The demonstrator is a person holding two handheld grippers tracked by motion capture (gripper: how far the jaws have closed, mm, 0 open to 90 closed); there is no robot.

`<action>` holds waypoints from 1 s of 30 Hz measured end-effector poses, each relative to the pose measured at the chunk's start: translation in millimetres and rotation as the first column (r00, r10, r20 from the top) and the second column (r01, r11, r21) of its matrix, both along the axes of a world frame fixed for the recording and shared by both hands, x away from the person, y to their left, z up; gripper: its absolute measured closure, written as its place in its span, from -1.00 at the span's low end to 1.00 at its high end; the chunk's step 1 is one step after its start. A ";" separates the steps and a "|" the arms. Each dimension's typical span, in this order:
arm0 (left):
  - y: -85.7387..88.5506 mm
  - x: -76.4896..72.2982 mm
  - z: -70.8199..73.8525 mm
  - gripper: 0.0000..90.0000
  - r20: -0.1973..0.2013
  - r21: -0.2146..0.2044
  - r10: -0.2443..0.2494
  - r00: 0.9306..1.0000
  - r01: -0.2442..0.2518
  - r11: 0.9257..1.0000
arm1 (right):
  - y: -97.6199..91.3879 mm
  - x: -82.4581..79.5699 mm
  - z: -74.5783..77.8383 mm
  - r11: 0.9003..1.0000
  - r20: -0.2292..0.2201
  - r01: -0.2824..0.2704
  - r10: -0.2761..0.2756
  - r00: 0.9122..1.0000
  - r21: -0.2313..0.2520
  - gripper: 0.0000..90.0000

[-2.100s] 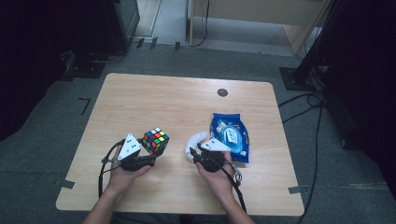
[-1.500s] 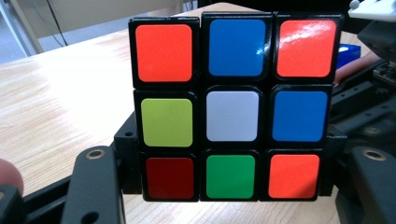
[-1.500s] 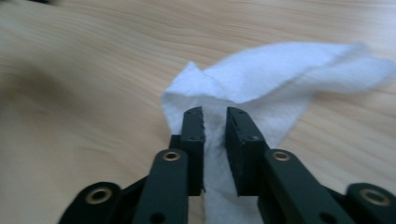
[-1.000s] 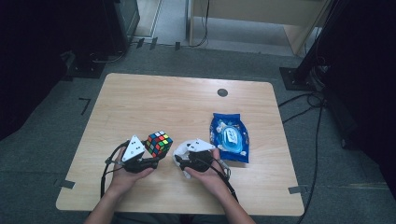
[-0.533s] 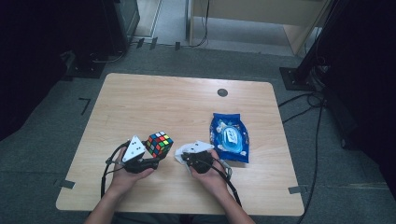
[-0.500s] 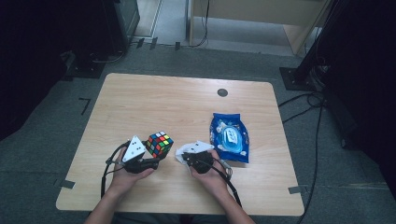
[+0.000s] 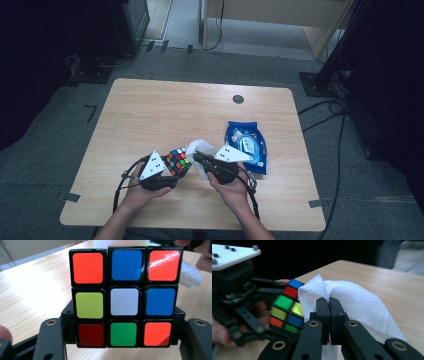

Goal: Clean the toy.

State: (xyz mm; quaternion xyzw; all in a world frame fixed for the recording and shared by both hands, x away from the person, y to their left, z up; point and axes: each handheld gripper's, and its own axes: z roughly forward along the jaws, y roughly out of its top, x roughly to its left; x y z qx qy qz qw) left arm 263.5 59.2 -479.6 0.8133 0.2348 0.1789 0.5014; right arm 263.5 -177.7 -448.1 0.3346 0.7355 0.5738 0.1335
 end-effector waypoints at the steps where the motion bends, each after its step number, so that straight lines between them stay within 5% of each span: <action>1: -3.4 -2.1 -1.7 -0.25 0.004 0.018 -0.018 1.000 0.018 1.000 | 2.5 -0.9 -1.3 1.000 -0.014 -0.006 0.006 1.000 0.012 0.99; 7: -8.8 -6.2 -1.5 -0.25 0.015 0.021 -0.051 0.999 0.050 0.999 | 5.1 -3.6 3.0 0.995 -0.046 -0.049 0.054 0.998 0.089 0.99; 11: -11.4 -8.0 -1.9 -0.25 0.021 0.033 -0.064 0.998 0.064 0.997 | 17.3 -13.8 13.5 0.992 -0.008 -0.099 0.099 0.995 0.073 0.99; 16: -8.7 -10.7 1.6 -0.24 0.049 0.016 -0.063 0.997 0.063 0.998 | 14.4 -10.7 13.1 0.998 -0.006 -0.034 0.034 0.999 0.051 0.98; 17: -7.7 -10.4 2.7 -0.24 0.049 0.009 -0.061 0.997 0.061 0.998 | 5.2 -5.0 8.3 0.997 -0.052 0.006 -0.002 0.999 0.074 0.98; 21: -3.4 -6.5 3.8 -0.24 0.039 0.001 -0.031 0.999 0.031 1.000 | -3.4 -1.8 2.9 0.997 -0.083 0.041 -0.036 0.996 0.060 0.98; 25: -0.6 -1.9 2.8 -0.24 0.017 0.001 -0.005 1.000 0.005 1.000 | 1.5 -6.9 5.5 0.998 -0.065 0.011 -0.007 0.998 0.061 0.98; 30: -7.9 -6.9 0.4 -0.24 0.022 0.018 -0.041 0.999 0.040 0.999 | 16.8 -18.6 14.3 0.996 -0.016 -0.052 0.053 0.998 0.067 0.98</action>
